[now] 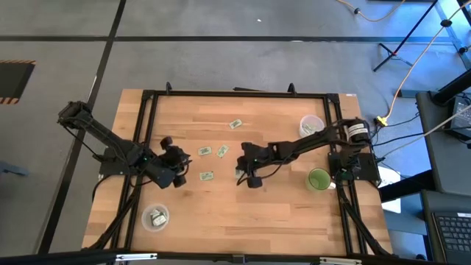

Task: Pick and place items into bin
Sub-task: Put the white stevia packet into the top white bin

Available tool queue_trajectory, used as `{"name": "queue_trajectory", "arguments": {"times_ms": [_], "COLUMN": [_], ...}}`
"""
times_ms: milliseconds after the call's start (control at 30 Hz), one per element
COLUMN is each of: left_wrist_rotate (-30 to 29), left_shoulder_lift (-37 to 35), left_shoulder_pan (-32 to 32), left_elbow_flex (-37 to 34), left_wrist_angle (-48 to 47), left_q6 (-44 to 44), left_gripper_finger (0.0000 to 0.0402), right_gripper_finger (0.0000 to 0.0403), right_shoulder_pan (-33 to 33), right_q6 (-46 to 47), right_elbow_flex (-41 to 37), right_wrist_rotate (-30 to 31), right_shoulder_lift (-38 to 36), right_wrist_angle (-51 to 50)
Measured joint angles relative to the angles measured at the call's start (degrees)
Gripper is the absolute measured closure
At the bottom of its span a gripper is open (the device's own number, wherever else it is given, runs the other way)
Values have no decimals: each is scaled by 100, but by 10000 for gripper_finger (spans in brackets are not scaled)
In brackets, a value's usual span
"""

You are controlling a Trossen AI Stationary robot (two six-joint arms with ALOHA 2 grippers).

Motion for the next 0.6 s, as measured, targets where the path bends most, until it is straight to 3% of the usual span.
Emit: {"name": "queue_trajectory", "arguments": {"times_ms": [100,233,367,600], "left_wrist_rotate": [-50,-146,-106,288], "left_shoulder_lift": [151,606,1199,2047], "left_shoulder_pan": [4,90,328,640], "left_elbow_flex": [-2,-2,-2,-2], "left_wrist_angle": [421,1652,3143,4391], "left_q6": [1003,3199,5068,6593], "left_gripper_finger": [316,313,302,286], "right_gripper_finger": [402,402,403,403], "right_shoulder_pan": [-51,-156,-264,-272], "right_q6": [49,315,536,645], "right_elbow_flex": [0,6,244,649], "right_wrist_rotate": [-24,-106,-858,-1137], "right_shoulder_lift": [-166,-365,-411,-413], "right_wrist_angle": [38,129,164,45]}}
